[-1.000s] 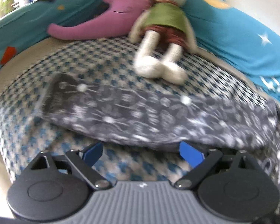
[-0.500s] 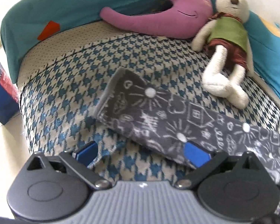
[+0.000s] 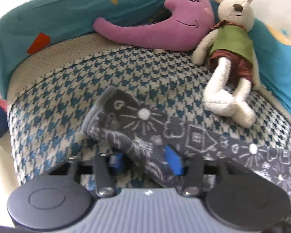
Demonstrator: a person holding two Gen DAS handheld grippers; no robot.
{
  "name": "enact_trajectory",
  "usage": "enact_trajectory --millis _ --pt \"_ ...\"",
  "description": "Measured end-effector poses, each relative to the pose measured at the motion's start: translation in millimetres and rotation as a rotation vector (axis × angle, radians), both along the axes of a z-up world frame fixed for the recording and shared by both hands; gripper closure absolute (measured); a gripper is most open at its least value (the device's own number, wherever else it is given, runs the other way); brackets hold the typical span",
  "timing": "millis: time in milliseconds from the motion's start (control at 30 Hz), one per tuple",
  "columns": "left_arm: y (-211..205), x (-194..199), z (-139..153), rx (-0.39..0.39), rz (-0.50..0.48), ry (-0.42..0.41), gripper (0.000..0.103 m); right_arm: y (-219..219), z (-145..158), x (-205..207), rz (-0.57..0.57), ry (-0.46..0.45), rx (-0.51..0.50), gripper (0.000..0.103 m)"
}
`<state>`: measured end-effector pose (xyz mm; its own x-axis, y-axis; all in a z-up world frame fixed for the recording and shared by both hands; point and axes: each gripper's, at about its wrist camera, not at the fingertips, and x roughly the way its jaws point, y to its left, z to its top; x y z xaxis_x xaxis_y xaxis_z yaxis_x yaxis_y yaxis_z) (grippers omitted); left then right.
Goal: Fold clothes
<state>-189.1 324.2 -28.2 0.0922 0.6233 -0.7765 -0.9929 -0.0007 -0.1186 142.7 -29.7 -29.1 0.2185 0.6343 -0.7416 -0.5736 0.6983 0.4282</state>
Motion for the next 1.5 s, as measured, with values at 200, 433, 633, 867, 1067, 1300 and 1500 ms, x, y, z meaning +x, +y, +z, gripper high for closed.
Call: enact_trajectory --millis 200,433,633,867,1067,1300,1500 --pt "-10 13 13 0.04 -0.087 -0.076 0.091 -1 1 1 -0.007 0.007 0.008 0.025" --pt "-40 50 39 0.089 -0.275 -0.197 0.091 -1 1 2 -0.01 0.005 0.011 0.025" --pt "-81 95 53 0.061 -0.558 -0.356 0.091 0 4 1 -0.007 -0.014 0.021 0.025" --pt "-131 132 57 0.055 -0.85 -0.378 0.063 3 13 0 0.022 -0.04 0.078 0.025" --pt "-131 130 59 0.085 -0.828 -0.353 0.029 8 14 -6 0.075 -0.032 0.141 0.025" --pt "-115 118 58 0.081 -0.712 -0.302 0.023 24 20 -15 0.164 -0.067 0.265 0.025" --pt "-101 107 56 0.074 -0.623 -0.26 0.021 52 21 -19 0.229 -0.123 0.306 0.025"
